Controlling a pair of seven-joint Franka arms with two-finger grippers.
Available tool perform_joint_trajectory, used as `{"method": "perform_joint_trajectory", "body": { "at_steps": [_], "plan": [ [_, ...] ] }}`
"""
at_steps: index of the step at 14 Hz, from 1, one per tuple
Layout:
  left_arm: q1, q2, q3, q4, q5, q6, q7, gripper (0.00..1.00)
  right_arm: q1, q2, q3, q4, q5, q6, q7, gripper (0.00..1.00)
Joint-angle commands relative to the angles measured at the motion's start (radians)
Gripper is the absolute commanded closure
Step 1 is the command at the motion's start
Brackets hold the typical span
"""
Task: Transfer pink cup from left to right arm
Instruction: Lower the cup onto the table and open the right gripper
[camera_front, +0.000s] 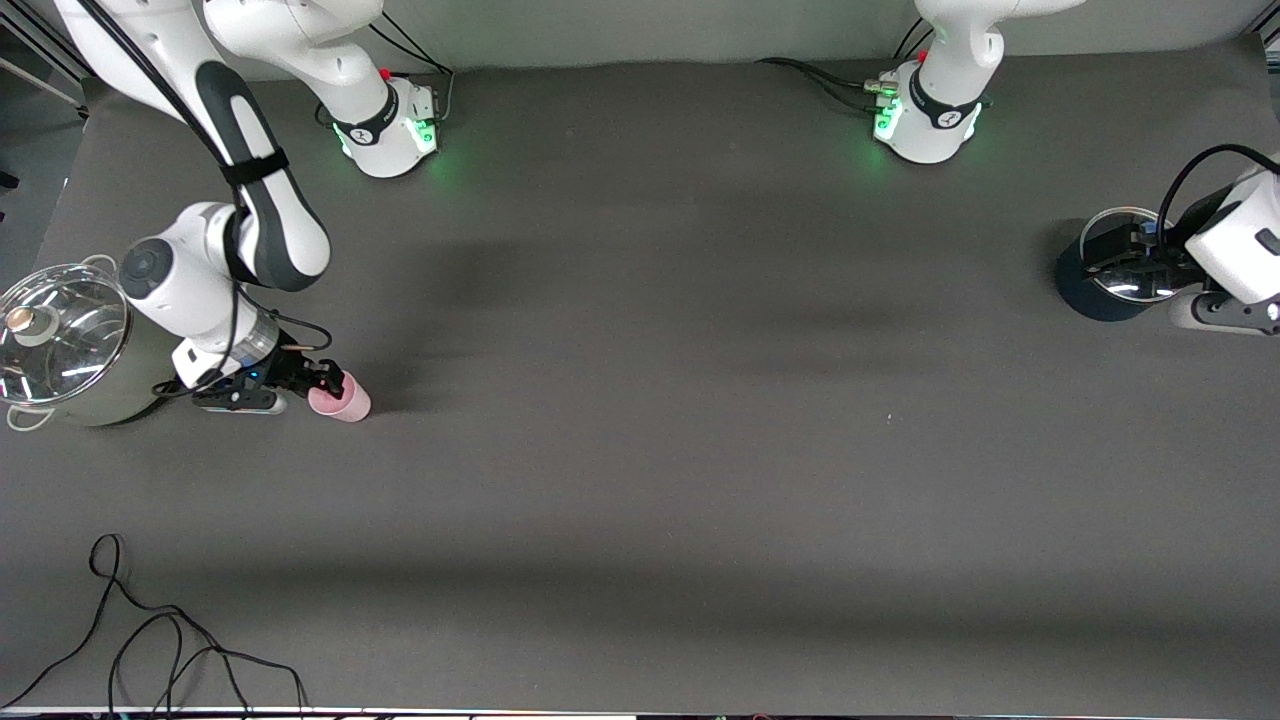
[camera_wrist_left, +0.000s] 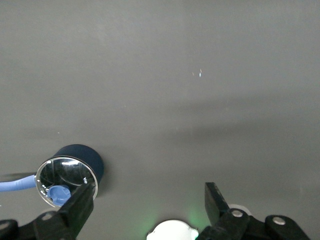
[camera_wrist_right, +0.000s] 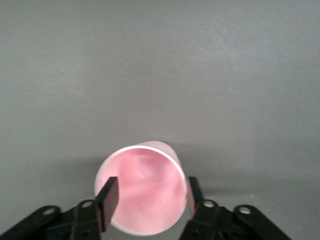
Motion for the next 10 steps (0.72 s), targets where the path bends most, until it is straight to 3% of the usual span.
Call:
{"method": "perform_joint_trajectory", "body": {
  "at_steps": [1, 4, 6, 9, 10],
  "plan": [
    [-0.034, -0.02, 0.0, -0.002, 0.029, 0.016, -0.068, 0.01, 0.008, -0.141, -0.011, 0.013, 0.022, -0.105, 0.006, 0.01],
    [-0.026, -0.022, 0.003, 0.002, 0.026, 0.025, -0.006, 0.01, 0.01, -0.208, -0.017, 0.085, 0.014, -0.259, 0.007, 0.01],
    [-0.031, -0.02, 0.012, 0.004, 0.01, 0.037, 0.019, 0.01, 0.001, -0.212, -0.02, 0.196, -0.003, -0.42, 0.041, 0.01],
    [-0.15, -0.022, 0.136, 0.005, 0.009, 0.056, 0.019, 0.01, 0.004, -0.212, -0.029, 0.387, -0.113, -0.666, 0.09, 0.01],
    [-0.157, -0.023, 0.141, 0.005, 0.009, 0.054, 0.019, 0.01, 0.008, -0.211, -0.029, 0.442, -0.115, -0.73, 0.093, 0.01]
  ]
}}
